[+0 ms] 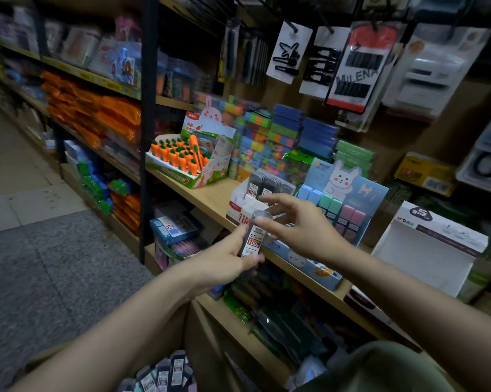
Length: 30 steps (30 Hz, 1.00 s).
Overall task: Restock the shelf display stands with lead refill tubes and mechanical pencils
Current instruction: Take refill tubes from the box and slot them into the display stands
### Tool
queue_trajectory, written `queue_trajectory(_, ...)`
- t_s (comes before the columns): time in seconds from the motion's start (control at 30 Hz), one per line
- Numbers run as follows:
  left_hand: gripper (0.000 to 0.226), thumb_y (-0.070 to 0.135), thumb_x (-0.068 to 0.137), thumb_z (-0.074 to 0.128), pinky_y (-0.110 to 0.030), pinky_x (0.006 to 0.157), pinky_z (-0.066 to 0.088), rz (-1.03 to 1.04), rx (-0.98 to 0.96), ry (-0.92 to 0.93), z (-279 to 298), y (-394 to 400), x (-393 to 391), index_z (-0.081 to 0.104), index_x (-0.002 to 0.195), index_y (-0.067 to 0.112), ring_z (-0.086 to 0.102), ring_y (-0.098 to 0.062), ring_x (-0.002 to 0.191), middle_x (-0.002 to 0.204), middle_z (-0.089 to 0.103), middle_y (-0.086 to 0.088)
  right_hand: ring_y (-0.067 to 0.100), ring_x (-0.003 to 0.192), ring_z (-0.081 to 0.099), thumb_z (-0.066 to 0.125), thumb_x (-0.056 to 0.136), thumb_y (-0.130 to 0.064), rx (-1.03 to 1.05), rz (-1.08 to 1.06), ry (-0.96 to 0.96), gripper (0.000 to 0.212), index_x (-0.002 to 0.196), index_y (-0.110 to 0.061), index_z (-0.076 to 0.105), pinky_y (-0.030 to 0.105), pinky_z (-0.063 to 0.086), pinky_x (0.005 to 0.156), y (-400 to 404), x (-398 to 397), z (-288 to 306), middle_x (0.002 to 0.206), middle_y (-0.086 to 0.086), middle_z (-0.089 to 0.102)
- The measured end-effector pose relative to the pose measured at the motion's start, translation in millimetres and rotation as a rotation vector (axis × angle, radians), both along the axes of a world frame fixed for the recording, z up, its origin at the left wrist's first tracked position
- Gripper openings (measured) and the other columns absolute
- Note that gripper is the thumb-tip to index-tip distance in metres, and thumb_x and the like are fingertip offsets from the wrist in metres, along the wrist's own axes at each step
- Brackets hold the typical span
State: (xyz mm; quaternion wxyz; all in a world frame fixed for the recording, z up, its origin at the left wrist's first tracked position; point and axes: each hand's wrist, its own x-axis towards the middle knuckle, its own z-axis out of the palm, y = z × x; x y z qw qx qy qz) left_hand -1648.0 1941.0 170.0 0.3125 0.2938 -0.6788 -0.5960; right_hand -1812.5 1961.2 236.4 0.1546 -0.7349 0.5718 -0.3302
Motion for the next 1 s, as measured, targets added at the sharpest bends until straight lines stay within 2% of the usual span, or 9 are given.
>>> queue_trajectory(0.03,0.050,0.007,0.098,0.050,-0.028,0.085,0.054,-0.009,-0.008,-0.011,-0.1,-2.4,0.3,0.035,0.138,0.034,0.056,-0.009,0.087,0.096,0.057,0.001,0.001,0.082,0.069,0.073,0.085,-0.032,0.015,0.013,0.039,0.033,0.117,-0.030,0.067,0.027,0.059,0.077,-2.8,1.0,3.4,0.096,-0.014,0.071)
queue_trajectory(0.13,0.037,0.012,0.097,0.054,-0.037,0.100,0.050,0.037,-0.090,-0.043,-0.8,-12.6,-2.4,0.045,0.129,0.030,0.060,-0.009,0.100,0.104,0.063,0.004,-0.001,0.072,0.070,0.071,0.087,-0.023,0.046,0.043,0.123,0.016,0.103,-0.024,0.073,0.018,0.057,0.069,-14.6,-1.1,17.3,0.082,-0.014,0.072)
queue_trajectory(0.23,0.037,0.028,0.093,0.061,-0.033,0.103,0.042,0.253,-0.378,-0.174,-5.9,-34.2,-1.2,0.049,0.128,0.023,0.052,-0.009,0.118,0.126,0.054,0.006,0.001,0.071,0.070,0.070,0.087,-0.021,-0.022,-0.060,0.108,0.020,0.107,-0.018,0.071,0.014,0.056,0.063,-34.5,-19.0,45.7,0.089,-0.005,0.073)
queue_trajectory(0.3,0.045,0.036,0.092,0.060,-0.026,0.102,0.034,0.406,-0.637,-0.352,-12.6,-50.0,4.9,0.045,0.133,0.024,0.038,-0.011,0.127,0.135,0.041,0.006,0.008,0.078,0.072,0.070,0.088,-0.022,-0.106,-0.187,0.107,0.024,0.111,-0.017,0.070,0.024,0.059,0.072,-48.6,-34.8,64.9,0.095,-0.001,0.073)
queue_trajectory(0.37,0.051,0.038,0.093,0.058,-0.030,0.110,0.029,0.445,-0.776,-0.454,-22.0,-62.8,10.1,0.040,0.139,0.025,0.025,-0.013,0.136,0.146,0.029,0.005,0.016,0.085,0.071,0.070,0.089,-0.023,-0.183,-0.285,0.161,0.024,0.112,-0.015,0.071,0.039,0.058,0.082,-62.1,-46.9,73.2,0.101,0.002,0.073)
queue_trajectory(0.53,0.064,0.055,0.095,0.042,-0.044,0.121,0.016,0.384,-0.979,-0.640,-41.1,-86.7,3.5,0.018,0.151,0.035,0.002,-0.017,0.149,0.161,0.004,0.003,0.019,0.089,0.069,0.069,0.089,-0.024,-0.209,-0.406,0.238,0.024,0.109,-0.012,0.071,0.041,0.055,0.087,-93.5,-55.6,61.8,0.102,0.005,0.073)
queue_trajectory(0.63,0.066,0.060,0.095,0.035,-0.040,0.121,0.009,0.371,-1.037,-0.648,-46.3,-97.1,0.8,0.006,0.150,0.042,-0.007,-0.013,0.149,0.162,-0.006,0.006,0.017,0.086,0.066,0.071,0.088,-0.025,-0.205,-0.454,0.231,0.022,0.106,-0.012,0.072,0.032,0.054,0.079,-109.5,-57.2,54.5,0.097,0.004,0.072)
queue_trajectory(0.8,0.064,0.058,0.096,0.035,-0.038,0.121,0.008,0.338,-1.009,-0.627,-47.7,-107.0,-0.7,0.008,0.151,0.042,-0.007,-0.011,0.149,0.163,-0.004,0.008,0.015,0.081,0.061,0.071,0.087,-0.028,-0.125,-0.448,0.344,0.023,0.105,-0.013,0.072,0.026,0.044,0.067,-125.9,-57.1,45.4,0.092,0.002,0.067)
queue_trajectory(1.0,0.065,0.054,0.096,0.038,-0.042,0.121,0.016,0.319,-0.964,-0.595,-49.0,-106.2,-2.1,0.010,0.152,0.039,-0.002,-0.011,0.149,0.162,-0.005,0.009,0.018,0.090,0.059,0.069,0.089,-0.027,-0.166,-0.438,0.460,0.030,0.113,-0.010,0.070,0.028,0.047,0.075,-136.4,-55.9,33.5,0.107,0.008,0.069)
